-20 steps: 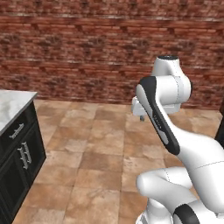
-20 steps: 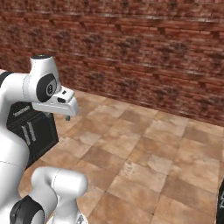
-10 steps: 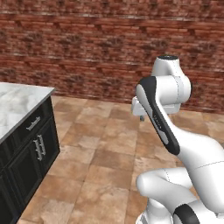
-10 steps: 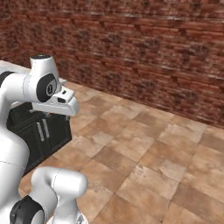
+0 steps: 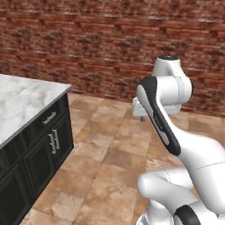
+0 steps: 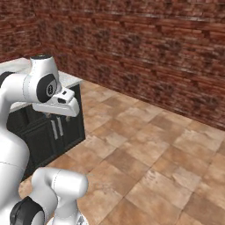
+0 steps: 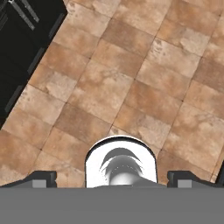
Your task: Place the large bottle from the dining counter next to the other large bottle outside the sink, and place the small bottle from the dining counter next to the other small bottle inside the sink.
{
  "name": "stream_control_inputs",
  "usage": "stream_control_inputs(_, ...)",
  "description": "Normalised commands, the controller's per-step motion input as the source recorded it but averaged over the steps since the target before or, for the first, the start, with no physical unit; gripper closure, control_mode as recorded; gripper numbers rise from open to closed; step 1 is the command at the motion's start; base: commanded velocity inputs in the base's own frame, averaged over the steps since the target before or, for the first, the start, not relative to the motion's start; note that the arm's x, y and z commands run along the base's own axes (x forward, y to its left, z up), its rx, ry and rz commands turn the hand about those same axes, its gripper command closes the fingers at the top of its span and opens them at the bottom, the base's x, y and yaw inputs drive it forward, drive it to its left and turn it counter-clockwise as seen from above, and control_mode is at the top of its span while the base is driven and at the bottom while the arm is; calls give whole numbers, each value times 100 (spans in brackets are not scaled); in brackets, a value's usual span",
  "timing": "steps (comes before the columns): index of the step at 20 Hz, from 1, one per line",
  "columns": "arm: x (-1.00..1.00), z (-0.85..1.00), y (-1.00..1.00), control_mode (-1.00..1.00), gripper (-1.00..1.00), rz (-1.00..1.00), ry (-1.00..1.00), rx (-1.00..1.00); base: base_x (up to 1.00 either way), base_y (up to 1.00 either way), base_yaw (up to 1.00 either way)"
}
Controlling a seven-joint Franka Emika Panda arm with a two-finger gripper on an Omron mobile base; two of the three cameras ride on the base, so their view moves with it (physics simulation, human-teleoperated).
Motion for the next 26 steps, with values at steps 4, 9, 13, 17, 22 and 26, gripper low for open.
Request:
stream_control_inputs(4, 0, 0, 0, 100, -100, 0, 0, 0, -5, 0, 25)
stream_control_inputs(9, 0, 0, 0, 100, -100, 0, 0, 0, -6, 0, 25)
stream_control_inputs(13, 0, 0, 0, 100, -100, 0, 0, 0, -6, 0, 25)
stream_control_inputs(17, 0, 0, 0, 100, -100, 0, 0, 0, -6, 0, 25)
stream_control_inputs(22, 0, 0, 0, 100, -100, 0, 0, 0, -6, 0, 25)
stream_control_inputs(26, 0, 0, 0, 100, -100, 0, 0, 0, -6, 0, 25)
